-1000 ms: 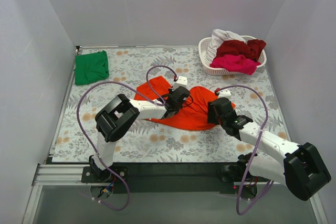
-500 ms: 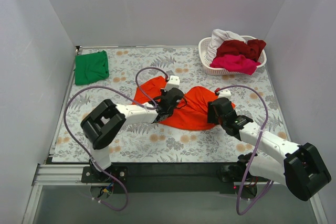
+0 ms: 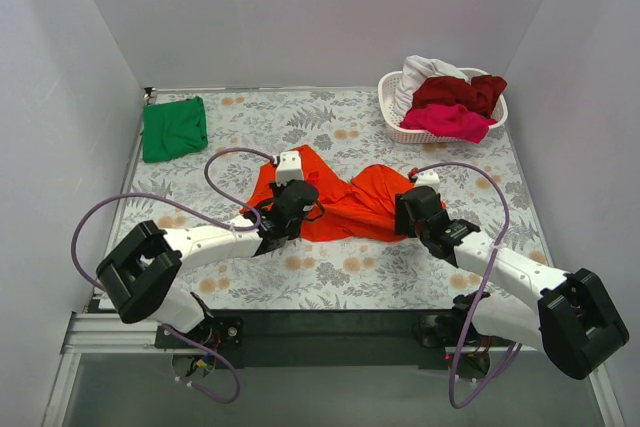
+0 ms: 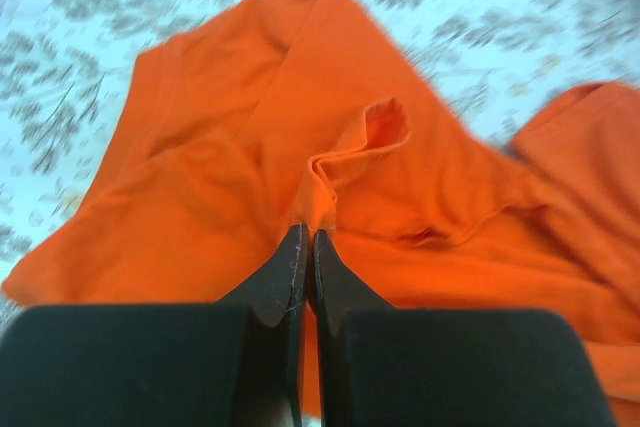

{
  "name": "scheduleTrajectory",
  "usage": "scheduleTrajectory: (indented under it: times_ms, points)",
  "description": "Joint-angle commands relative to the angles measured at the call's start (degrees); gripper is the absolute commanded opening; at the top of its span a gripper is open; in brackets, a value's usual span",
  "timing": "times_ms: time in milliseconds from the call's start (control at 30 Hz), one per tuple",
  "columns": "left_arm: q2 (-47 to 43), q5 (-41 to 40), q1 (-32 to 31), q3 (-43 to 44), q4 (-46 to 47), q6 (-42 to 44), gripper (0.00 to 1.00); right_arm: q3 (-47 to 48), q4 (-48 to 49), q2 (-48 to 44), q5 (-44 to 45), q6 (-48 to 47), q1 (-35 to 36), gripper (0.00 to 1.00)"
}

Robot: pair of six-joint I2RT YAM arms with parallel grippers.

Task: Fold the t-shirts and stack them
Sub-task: Flatten the tshirt out

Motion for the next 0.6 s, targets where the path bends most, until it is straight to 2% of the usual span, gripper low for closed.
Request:
scheduleTrajectory:
  times_ms: [0, 133, 300, 433, 567]
  points:
    - [-3.47, -5.53, 0.36, -3.29, -5.55, -5.74, 0.0, 0.71, 1.31, -1.54, 1.59, 0.19, 0.28, 0.52]
    - [-7.51, -4.75, 0.36, -8.73, -10.65, -11.98, 0.0, 2.02, 1.4, -2.25, 2.21, 0.02, 0.19, 0.52]
    - [-14.01, -4.31, 0.36, -14.54, -15.91, -19.54, 0.0, 5.89, 1.31, 0.82, -1.47, -1.74, 0.28, 0.52]
    - [-18.06, -3.69, 0.36, -16.12, -16.72, -20.6, 0.0, 8.35, 2.63, 4.43, -2.62, -2.88, 0.28, 0.52]
    - [-17.11, -3.34, 0.36, -15.77, -16.81, -20.51, 0.0, 8.97, 5.61, 6.63, -7.35, -3.23, 0.63, 0.51]
